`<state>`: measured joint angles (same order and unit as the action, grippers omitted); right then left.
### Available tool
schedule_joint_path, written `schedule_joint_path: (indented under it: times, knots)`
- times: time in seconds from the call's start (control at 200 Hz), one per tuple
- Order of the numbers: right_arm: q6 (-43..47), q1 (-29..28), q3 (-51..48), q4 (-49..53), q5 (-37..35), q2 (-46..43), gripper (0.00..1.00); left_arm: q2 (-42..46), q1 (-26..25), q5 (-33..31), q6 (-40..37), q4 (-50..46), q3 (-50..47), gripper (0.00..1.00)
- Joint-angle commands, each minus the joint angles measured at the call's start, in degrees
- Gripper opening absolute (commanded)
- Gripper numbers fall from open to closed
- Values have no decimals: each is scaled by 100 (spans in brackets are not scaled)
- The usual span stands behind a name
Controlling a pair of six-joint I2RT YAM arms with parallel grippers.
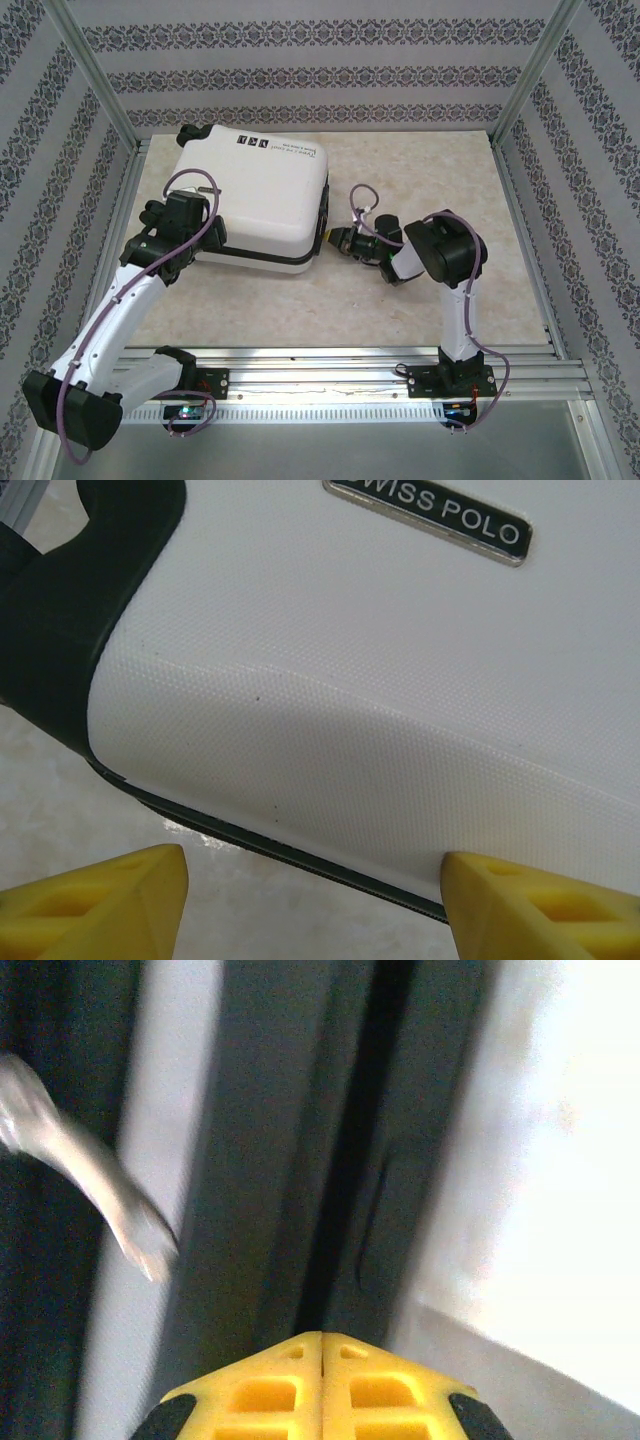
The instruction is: Pack the luggage
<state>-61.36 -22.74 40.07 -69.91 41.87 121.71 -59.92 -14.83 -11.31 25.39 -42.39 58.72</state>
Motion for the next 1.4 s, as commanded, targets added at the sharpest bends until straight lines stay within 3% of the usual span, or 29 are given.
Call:
schedule_joint_path:
  times: [0.0, 0.155, 0.455, 0.699, 0.874, 1.019, 1.109, 1.394]
  knots:
    - [130, -140, -278, -151, 9, -363, 7, -264, 264, 67, -225, 604, -24, 68]
    - [669, -64, -481, 340, -227, -787, 19, -275, 307, 233, -252, 627, 55, 67]
    - [1398, 189, -533, 748, -459, -1329, 28, -221, 198, 243, -372, 124, 608, 64]
    - [2598, 283, -202, 988, -725, -1396, 27, -353, -587, -30, -308, -110, 1207, 64]
    - [3410, 305, 18, 1038, -880, -1470, 28, -1148, -1601, -624, -384, -379, 1954, 64]
    - [3792, 397, 369, 1307, -750, -1440, 28, -1820, -2105, -937, -328, -445, 2437, 64]
    - [3913, 441, 527, 1400, -583, -1413, 28, -2062, -2290, -1253, -262, -406, 2563, 64]
    - [4220, 414, 903, 1946, -157, -1302, 28, -2467, -2435, -1181, -227, -130, 2742, 64]
